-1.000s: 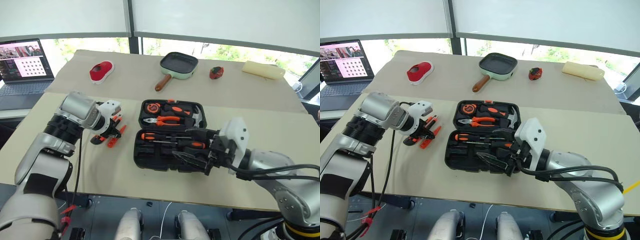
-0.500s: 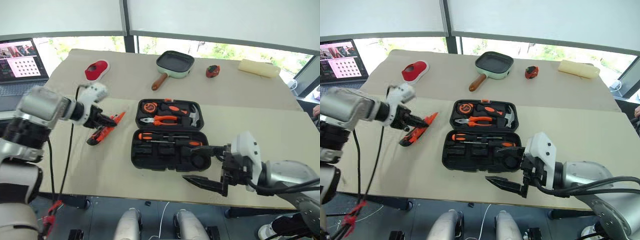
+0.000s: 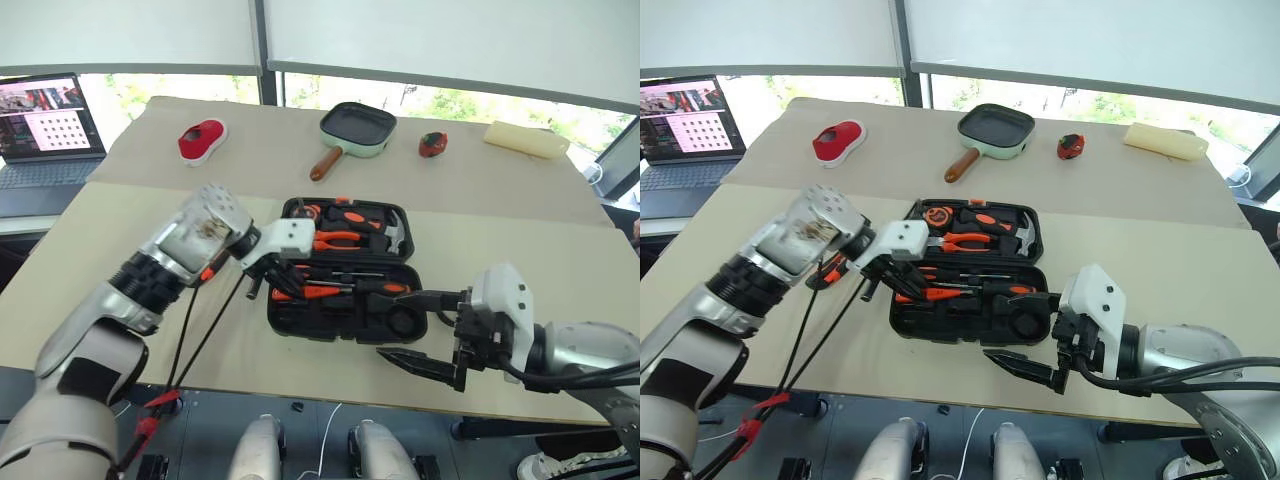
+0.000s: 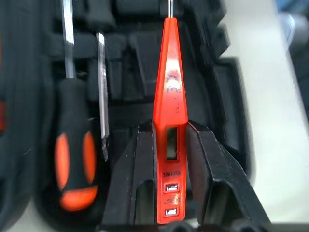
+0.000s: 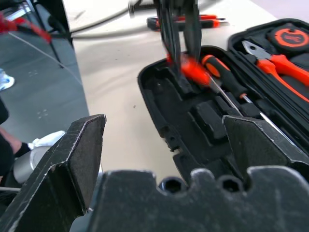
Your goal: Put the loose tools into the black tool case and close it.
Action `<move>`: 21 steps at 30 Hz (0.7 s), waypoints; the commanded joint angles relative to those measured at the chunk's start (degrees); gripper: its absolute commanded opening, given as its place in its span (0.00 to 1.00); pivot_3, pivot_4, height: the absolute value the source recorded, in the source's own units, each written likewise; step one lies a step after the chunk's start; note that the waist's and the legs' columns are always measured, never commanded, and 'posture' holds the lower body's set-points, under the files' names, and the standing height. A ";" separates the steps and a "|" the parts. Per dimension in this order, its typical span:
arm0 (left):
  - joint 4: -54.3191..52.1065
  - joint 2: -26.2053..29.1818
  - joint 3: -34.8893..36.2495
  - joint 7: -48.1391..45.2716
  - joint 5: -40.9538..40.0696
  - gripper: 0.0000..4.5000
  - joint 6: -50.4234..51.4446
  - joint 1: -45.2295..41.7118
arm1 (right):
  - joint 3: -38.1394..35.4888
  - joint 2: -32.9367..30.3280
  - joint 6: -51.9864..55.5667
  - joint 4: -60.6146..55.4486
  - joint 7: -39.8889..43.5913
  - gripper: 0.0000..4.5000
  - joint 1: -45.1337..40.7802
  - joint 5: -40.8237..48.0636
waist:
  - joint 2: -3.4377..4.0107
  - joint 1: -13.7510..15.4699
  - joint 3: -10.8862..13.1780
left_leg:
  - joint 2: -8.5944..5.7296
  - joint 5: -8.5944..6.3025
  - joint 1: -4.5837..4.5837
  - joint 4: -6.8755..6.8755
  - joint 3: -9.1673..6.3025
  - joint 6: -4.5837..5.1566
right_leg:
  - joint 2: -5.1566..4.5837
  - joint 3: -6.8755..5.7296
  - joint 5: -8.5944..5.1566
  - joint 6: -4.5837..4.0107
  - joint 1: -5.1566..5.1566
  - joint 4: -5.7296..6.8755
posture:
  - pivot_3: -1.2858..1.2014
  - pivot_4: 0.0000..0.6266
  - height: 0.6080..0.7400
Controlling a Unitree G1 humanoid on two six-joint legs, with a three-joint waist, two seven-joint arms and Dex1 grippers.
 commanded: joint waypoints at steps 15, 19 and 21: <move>8.95 -6.41 -5.12 -4.47 13.95 0.09 4.57 -4.24 | -0.08 1.14 -1.86 -1.88 -7.75 1.00 -2.66 3.31 | 0.11 -0.61 -0.07 | 0.05 -0.01 0.04 0.17 -0.08 0.01 | 0.04 0.00 0.00 0.01 0.11 0.06 | 0.52 0.24 1.00; 9.41 -7.49 -5.14 -4.53 14.81 0.09 9.03 -4.48 | 0.65 1.68 -2.58 -1.71 -8.14 1.00 -2.54 2.72 | 0.14 -0.88 -0.12 | 0.05 -0.02 0.06 0.19 -0.10 0.03 | 0.04 -0.01 0.00 0.01 0.15 0.06 | 0.52 0.24 1.00; 10.42 -8.16 -4.91 -4.27 14.98 0.09 10.85 -4.92 | 0.90 1.90 -3.18 -1.58 -7.88 1.00 -2.13 2.29 | 0.16 -0.93 -0.14 | 0.05 -0.02 0.06 0.20 -0.12 0.04 | 0.05 -0.01 0.00 0.02 0.15 0.06 | 0.52 0.24 1.00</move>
